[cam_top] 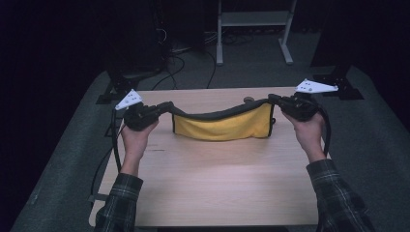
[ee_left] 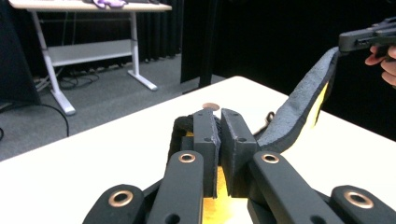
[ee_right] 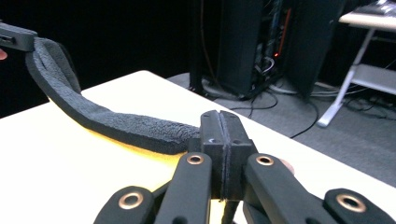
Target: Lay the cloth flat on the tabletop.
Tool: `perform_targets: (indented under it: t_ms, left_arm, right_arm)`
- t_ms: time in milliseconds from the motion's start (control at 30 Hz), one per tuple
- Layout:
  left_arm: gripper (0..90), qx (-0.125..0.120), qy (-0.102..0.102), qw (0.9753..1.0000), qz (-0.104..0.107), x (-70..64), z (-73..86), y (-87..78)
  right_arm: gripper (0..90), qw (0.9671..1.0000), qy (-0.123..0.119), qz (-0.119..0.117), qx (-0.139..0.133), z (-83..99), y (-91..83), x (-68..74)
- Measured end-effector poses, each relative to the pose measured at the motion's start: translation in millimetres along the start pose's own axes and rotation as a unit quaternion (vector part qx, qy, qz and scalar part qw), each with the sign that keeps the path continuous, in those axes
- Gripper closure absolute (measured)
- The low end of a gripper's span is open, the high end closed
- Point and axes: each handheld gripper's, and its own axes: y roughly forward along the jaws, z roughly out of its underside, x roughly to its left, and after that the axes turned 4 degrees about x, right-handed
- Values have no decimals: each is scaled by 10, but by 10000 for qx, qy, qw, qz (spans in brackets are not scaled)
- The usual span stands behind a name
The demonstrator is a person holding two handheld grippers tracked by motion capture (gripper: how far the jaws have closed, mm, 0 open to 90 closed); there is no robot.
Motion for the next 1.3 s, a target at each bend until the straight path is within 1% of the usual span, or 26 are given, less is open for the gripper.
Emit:
perform_targets:
  t_ms: [100,200,233,267,333,367,400,433,467,567,600,633,667,700,733,767,800,900,933,967,1067,1100,1167,1200,1233,1300]
  left_arm:
    - [851,99,0,9999,54,-59,87,-30]
    - [851,256,50,9996,98,-135,188,-75]
    - [851,256,50,9996,98,-135,188,-75]
    - [851,259,39,9996,132,-152,217,-92]
    - [851,304,36,9994,180,-207,309,-147]
    - [851,304,36,9994,180,-207,309,-147]
    - [851,342,29,9992,205,-241,360,-175]
    - [851,342,29,9992,205,-241,360,-175]
    - [851,417,37,9989,218,-280,417,-202]
    - [851,485,10,9985,258,-306,470,-231]
    - [851,530,-27,9982,272,-323,510,-252]
    - [851,570,-40,9979,297,-334,544,-262]
    - [850,653,-67,9974,311,-361,617,-282]
    - [850,653,-67,9974,311,-361,617,-282]
    - [850,700,-77,9970,329,-370,652,-293]
    - [850,740,-88,9966,339,-385,685,-300]
    - [849,803,-96,9960,377,-409,734,-317]
    - [849,853,-100,9955,408,-441,774,-340]
    - [849,867,-126,9951,464,-475,806,-367]
    - [849,867,-126,9951,464,-475,806,-367]
    - [849,965,-74,9936,578,-580,866,-410]
    - [849,965,-74,9936,578,-580,866,-410]
    - [849,993,-106,9928,666,-640,916,-442]
    - [849,1066,-141,9917,700,-679,963,-468]
    - [849,1066,-141,9917,700,-679,963,-468]
    - [849,1155,-247,9904,713,-718,1050,-501]
  right_arm:
    - [892,10000,9,-79,10,52,-13,17]
    - [892,9998,-7,-179,111,140,-46,51]
    - [892,9997,-6,-201,116,157,-55,61]
    - [892,9997,-6,-201,116,157,-55,61]
    - [891,9994,-29,-301,150,225,-92,102]
    - [891,9994,-29,-301,150,225,-92,102]
    - [891,9991,-47,-355,216,274,-111,139]
    - [891,9991,-47,-355,216,274,-111,139]
    - [891,9988,-67,-413,263,323,-123,175]
    - [891,9984,-99,-458,329,381,-138,217]
    - [890,9979,-122,-519,380,451,-151,260]
    - [890,9979,-122,-519,380,451,-151,260]
    - [890,9973,-122,-582,432,531,-163,290]
    - [890,9973,-122,-582,432,531,-163,290]
    - [890,9968,-78,-651,456,616,-170,311]
    - [890,9968,-78,-651,456,616,-170,311]
    - [891,9958,-87,-694,591,676,-180,320]
    - [890,9950,-22,-778,633,734,-203,325]
    - [890,9942,5,-838,677,788,-236,343]
    - [890,9938,-9,-856,704,807,-248,352]
    - [890,9929,-13,-901,771,875,-318,395]
    - [890,9929,-13,-901,771,875,-318,395]
    - [890,9922,-13,-923,840,916,-365,423]
    - [890,9915,-37,-930,906,962,-408,458]
    - [890,9915,-37,-930,906,962,-408,458]
    - [890,9908,-45,-951,958,1011,-442,490]
